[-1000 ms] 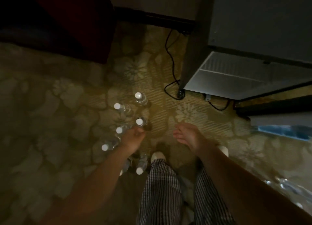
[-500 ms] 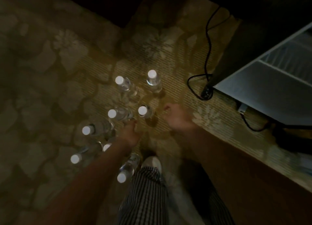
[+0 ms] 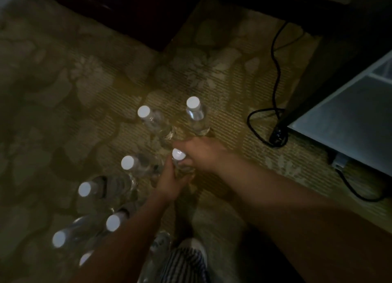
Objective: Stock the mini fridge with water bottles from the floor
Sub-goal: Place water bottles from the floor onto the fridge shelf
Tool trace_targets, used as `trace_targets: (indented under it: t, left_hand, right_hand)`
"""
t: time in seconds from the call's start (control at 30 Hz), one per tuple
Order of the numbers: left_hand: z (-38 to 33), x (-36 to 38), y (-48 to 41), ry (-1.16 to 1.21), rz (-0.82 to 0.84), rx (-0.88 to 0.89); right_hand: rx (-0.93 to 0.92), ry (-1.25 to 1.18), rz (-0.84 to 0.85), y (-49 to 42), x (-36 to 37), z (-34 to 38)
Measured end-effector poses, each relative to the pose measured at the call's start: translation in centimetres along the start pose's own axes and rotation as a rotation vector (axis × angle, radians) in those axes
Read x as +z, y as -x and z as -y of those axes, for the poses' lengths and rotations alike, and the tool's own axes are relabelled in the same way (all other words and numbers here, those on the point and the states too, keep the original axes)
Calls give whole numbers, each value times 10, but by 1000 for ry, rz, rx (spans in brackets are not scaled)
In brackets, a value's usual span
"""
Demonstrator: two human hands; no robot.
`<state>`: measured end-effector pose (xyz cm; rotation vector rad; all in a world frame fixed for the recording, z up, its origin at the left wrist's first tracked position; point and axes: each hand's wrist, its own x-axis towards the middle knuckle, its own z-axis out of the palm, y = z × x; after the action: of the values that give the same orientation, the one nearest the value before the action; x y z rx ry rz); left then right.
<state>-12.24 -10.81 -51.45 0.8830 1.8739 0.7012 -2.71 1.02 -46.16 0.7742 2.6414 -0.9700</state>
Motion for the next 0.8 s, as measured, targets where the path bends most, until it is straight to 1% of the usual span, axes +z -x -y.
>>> trace_targets:
  t: [0.03, 0.13, 0.2, 0.27, 0.37, 0.53, 0.7, 0.8]
  left_hand:
    - [2, 1, -3, 17, -19, 7]
    - [-12, 14, -17, -7, -60, 90]
    - [-23, 24, -25, 4, -74, 147]
    - [-33, 38, -29, 5, -77, 190]
    - [-53, 47, -32, -36, -24, 204]
    - [-104, 55, -21, -124, 139, 319]
    - [-154, 59, 27, -142, 219, 428]
    - [-187, 61, 67, -90, 240, 486]
  right_hand:
    - [-3, -92, -6, 0, -2, -3]
    - [24, -366, -145, 9, -6, -22]
    - [40, -454, -226, 15, -10, -31]
    - [50, -434, -257, 25, -18, -41]
    - [62, -409, -263, 49, -40, -51]
    - [161, -325, -356, 106, -75, -53]
    - [227, -271, -480, 177, -109, -21]
    - [238, -260, -592, 220, -127, 7]
